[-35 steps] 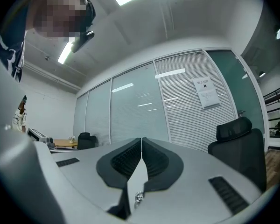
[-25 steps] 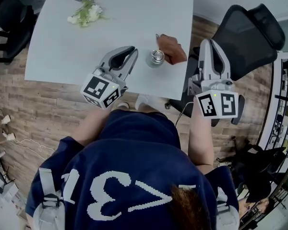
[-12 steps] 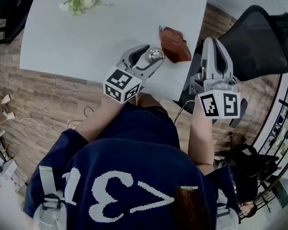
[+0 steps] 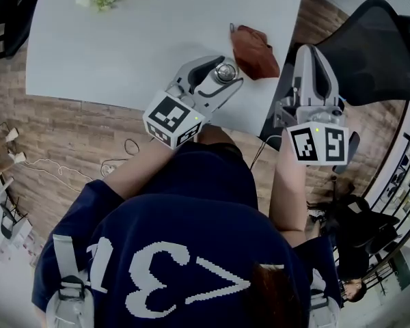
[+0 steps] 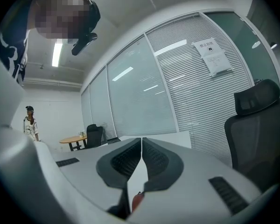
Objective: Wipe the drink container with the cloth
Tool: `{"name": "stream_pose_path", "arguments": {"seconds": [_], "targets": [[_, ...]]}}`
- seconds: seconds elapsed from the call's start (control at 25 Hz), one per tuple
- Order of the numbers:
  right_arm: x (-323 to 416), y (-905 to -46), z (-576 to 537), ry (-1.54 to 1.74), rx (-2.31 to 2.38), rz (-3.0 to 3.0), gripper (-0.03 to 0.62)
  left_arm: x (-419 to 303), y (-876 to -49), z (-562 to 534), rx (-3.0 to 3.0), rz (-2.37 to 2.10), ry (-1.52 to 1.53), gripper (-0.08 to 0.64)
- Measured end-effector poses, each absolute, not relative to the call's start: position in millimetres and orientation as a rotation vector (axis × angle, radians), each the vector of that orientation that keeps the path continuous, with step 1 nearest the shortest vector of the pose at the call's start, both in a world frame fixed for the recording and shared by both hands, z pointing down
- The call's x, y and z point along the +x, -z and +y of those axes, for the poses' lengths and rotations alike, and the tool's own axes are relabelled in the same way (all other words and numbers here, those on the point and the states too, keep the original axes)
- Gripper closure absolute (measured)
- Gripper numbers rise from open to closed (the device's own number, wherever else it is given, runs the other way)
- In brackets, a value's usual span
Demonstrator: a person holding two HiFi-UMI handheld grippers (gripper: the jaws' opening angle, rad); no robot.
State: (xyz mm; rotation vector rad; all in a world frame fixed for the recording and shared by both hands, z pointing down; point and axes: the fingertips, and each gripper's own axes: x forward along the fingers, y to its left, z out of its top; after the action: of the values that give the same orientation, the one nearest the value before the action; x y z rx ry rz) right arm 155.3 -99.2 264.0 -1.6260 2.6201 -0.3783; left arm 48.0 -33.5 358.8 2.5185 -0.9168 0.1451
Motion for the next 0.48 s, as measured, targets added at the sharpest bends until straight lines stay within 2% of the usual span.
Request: {"name": "stream_pose_path", "arguments": {"seconds": [0.2,0.28,0.32,0.48], "targets": [[156.9,-266.6,-97.1,0.378,-1.634,2.621,0.565,55.3,-360.3,-37.9,2.558,-0.936,-0.203,0.400],[159.3,-270.5,-97.1,0.383,-1.644,2.621,0.565,55.6,-365.8,-39.8,2.572,-0.977,-0.250,0.499],[160.8,-273.6,-97.2,0.388,-1.651,2.623,0.565,55.1,-367.2,-40.5,2.579,-0.991,-0.258,0.523],[168.2,-291.1,-98.7,0.419,-1.666,2.644,0.565,56.6,-367.6,-40.5,2.643,-0.942,-0.277,0.534]]}}
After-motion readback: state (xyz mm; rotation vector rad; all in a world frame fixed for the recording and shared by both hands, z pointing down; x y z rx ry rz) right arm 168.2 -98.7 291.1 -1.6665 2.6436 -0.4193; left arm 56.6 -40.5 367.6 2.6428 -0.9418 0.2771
